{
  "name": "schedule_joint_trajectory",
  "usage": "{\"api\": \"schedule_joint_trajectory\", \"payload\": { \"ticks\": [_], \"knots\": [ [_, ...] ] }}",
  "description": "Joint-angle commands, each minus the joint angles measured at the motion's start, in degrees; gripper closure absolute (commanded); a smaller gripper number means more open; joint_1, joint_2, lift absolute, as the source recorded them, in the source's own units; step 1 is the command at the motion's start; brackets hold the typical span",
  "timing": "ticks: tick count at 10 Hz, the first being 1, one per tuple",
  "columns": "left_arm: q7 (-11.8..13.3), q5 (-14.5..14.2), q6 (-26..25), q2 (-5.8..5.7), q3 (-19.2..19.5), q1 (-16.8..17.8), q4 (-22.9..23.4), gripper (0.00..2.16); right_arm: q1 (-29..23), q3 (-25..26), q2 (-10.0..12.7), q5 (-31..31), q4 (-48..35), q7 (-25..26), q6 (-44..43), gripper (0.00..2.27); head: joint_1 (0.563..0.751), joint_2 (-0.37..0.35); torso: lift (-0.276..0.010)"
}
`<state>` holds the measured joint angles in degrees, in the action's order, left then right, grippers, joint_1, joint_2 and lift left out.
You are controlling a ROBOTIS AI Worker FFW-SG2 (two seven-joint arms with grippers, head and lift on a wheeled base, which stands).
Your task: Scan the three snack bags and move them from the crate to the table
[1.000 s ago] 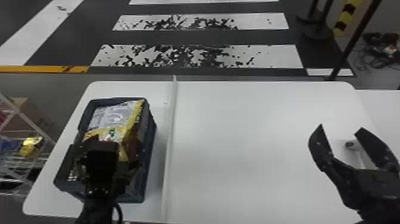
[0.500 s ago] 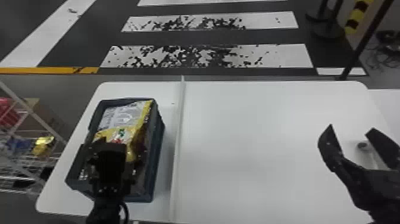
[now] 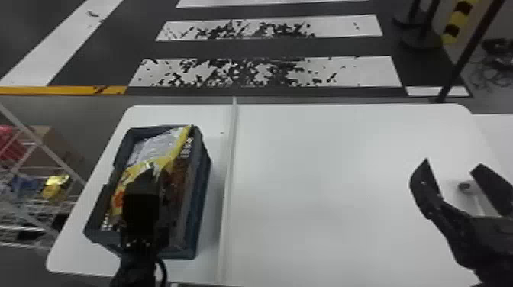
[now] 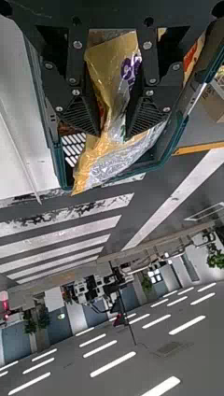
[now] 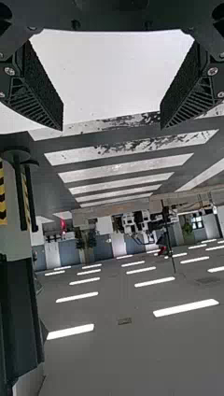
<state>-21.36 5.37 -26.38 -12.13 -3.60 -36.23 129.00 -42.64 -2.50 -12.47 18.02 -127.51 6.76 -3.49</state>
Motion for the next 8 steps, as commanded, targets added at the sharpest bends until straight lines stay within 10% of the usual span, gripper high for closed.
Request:
{"api": "schedule_joint_trajectory", "payload": {
  "ticks": [1,3,7,8],
  "knots": [
    [0.00,0.08,0.57,0.01,0.00,-0.59,0.47,2.09,0.01,0.13,0.08,0.35,0.07,0.00,-0.24,0.12,0.695,0.108,-0.062],
    [-1.49,1.48,3.21,0.01,0.08,-2.18,2.66,2.13,0.01,0.13,0.17,0.61,-0.01,0.00,-0.59,0.12,0.695,0.104,-0.062],
    [-7.82,4.12,36.26,-0.43,-0.35,-7.45,5.83,2.13,-0.16,0.22,0.17,0.70,-0.10,0.00,-0.41,0.12,0.695,0.098,-0.062],
    [-8.09,4.74,36.96,-0.52,-1.32,-7.63,6.44,2.12,-0.16,0.31,0.26,0.70,-0.10,0.00,-0.59,0.12,0.695,0.078,-0.062]
  ]
}}
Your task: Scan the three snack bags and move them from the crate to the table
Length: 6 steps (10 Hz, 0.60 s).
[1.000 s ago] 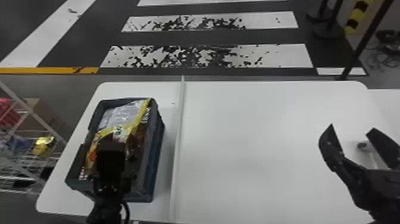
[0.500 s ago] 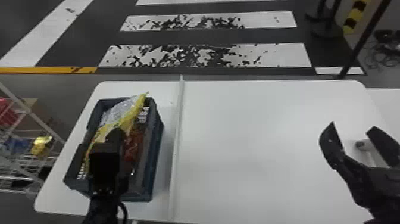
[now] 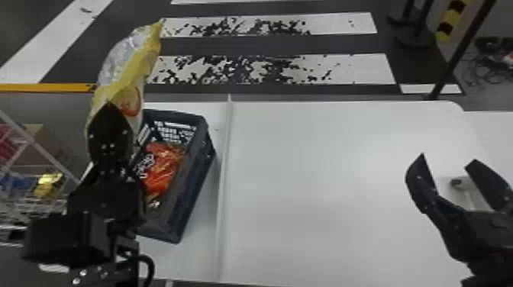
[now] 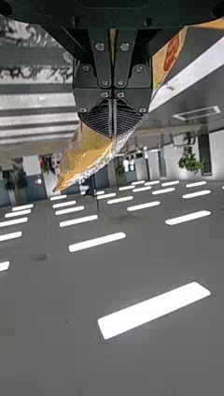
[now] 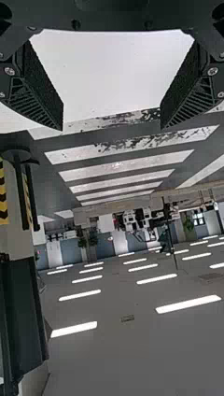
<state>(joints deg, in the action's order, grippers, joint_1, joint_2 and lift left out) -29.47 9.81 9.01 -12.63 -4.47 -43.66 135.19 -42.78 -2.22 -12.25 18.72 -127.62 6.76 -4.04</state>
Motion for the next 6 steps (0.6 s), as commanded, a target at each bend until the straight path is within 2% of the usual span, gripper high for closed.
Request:
{"api": "schedule_joint_trajectory", "payload": {
  "ticks": [1,2,3,4,5,6],
  "knots": [
    [-0.15,0.65,1.04,-0.03,-1.51,-0.19,0.25,2.12,-0.11,0.02,0.03,0.00,-0.08,0.00,0.14,0.12,0.695,0.060,-0.062],
    [-1.46,0.91,1.92,-0.03,-2.39,-0.19,0.07,2.12,-0.11,0.20,0.03,0.18,-0.08,0.00,0.14,0.12,0.695,0.052,-0.062],
    [-2.34,0.38,5.61,-0.12,-3.27,-0.11,-0.37,2.12,-0.11,0.29,0.03,0.18,-0.08,0.00,0.14,0.12,0.695,0.043,-0.062],
    [-1.73,-2.96,8.43,-0.12,-3.71,-0.19,-0.46,2.12,-0.11,0.20,-0.06,0.26,-0.08,0.00,0.14,0.12,0.695,0.033,-0.062],
    [0.38,-7.44,10.89,-0.21,-4.06,-0.19,-0.90,2.12,-0.19,0.29,-0.06,0.44,-0.17,0.00,0.14,0.12,0.695,0.028,-0.062],
    [1.61,-9.37,12.64,-0.21,-5.03,-0.11,-1.95,2.13,-0.11,0.20,-0.06,0.44,-0.17,0.00,0.14,0.12,0.695,0.018,-0.062]
  ]
}}
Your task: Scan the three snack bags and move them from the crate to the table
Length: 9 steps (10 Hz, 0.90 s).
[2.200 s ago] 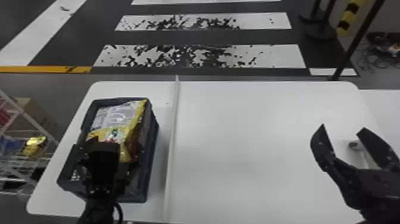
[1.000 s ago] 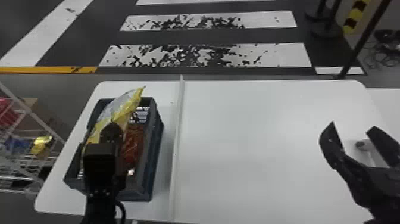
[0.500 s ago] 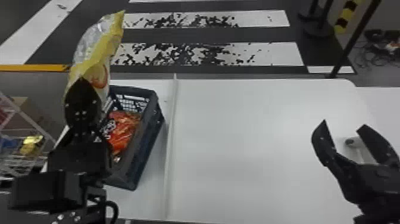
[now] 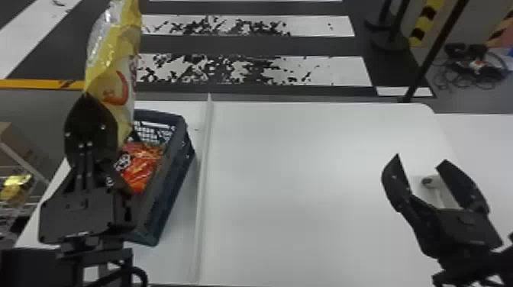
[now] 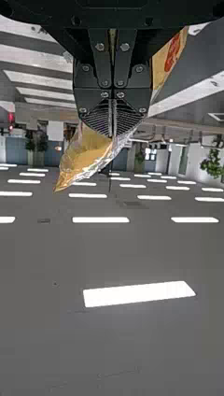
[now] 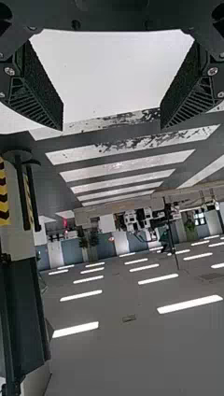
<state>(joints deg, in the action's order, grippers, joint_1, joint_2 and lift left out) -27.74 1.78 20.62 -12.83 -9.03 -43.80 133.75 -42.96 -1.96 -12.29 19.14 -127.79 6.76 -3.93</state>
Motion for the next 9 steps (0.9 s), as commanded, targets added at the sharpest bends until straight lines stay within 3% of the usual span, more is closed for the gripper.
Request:
{"api": "schedule_joint_trajectory", "payload": {
  "ticks": [1,3,4,5,6,8,9],
  "knots": [
    [1.99,-3.89,4.56,-0.09,-1.69,0.30,-2.18,2.13,-0.02,-0.06,-0.01,0.02,-0.01,0.00,0.03,0.12,0.695,0.011,-0.062],
    [7.53,-9.07,8.42,-0.44,-3.71,1.09,-5.96,2.13,-0.11,-0.06,-0.01,0.02,-0.09,0.00,0.03,0.12,0.695,-0.021,-0.062],
    [11.48,-12.59,8.95,-0.53,-4.50,1.70,-8.16,2.13,-0.20,-0.06,-0.01,0.02,-0.09,0.00,0.03,0.12,0.695,-0.029,-0.062],
    [14.47,-14.17,8.95,-0.53,-5.56,2.41,-10.18,2.13,-0.28,-0.15,-0.10,-0.07,-0.09,0.00,0.03,0.12,0.695,-0.049,-0.062],
    [19.22,-18.74,8.77,-0.62,-6.26,3.28,-12.11,2.13,-0.28,-0.23,-0.10,-0.07,-0.27,0.00,0.03,0.12,0.695,-0.069,-0.062],
    [28.62,-24.89,5.61,-0.44,-6.87,4.69,-15.72,2.13,-0.37,-0.41,-0.19,-0.07,-0.36,0.00,0.21,0.12,0.695,-0.116,-0.062],
    [33.10,-28.23,0.86,-0.18,-6.96,5.66,-17.21,2.13,-0.37,-0.59,-0.28,-0.07,-0.36,0.00,0.21,0.12,0.695,-0.126,-0.062]
  ]
}}
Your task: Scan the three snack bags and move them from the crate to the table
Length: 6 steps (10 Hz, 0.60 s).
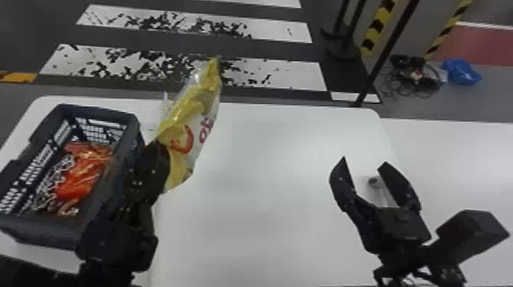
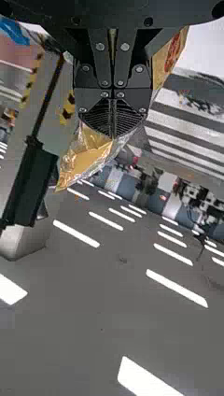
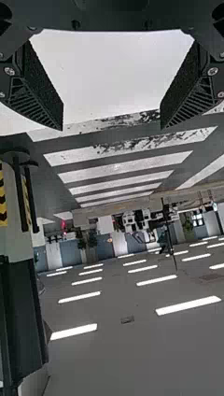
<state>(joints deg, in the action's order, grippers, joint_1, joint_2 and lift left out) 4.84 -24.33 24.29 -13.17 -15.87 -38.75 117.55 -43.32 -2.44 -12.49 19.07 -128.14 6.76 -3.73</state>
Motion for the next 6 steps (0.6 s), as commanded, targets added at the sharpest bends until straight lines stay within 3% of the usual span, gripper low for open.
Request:
{"api": "schedule_joint_trajectory", "payload": {
  "ticks": [1,4,6],
  "knots": [
    [4.04,-3.53,-8.26,0.69,-0.83,1.75,-2.24,2.13,-0.01,-0.19,-0.08,0.00,-0.01,0.00,0.00,0.12,0.695,-0.151,-0.062],
    [7.11,-3.62,-13.00,1.04,-4.44,3.33,-3.82,2.13,0.08,-0.46,-0.17,0.00,-0.01,0.00,0.00,0.12,0.695,-0.233,-0.062],
    [11.07,-6.78,-19.86,1.57,-5.23,4.29,-3.20,2.13,0.26,-0.54,-0.17,0.00,0.08,0.00,0.18,0.12,0.695,-0.291,-0.062]
  ]
}}
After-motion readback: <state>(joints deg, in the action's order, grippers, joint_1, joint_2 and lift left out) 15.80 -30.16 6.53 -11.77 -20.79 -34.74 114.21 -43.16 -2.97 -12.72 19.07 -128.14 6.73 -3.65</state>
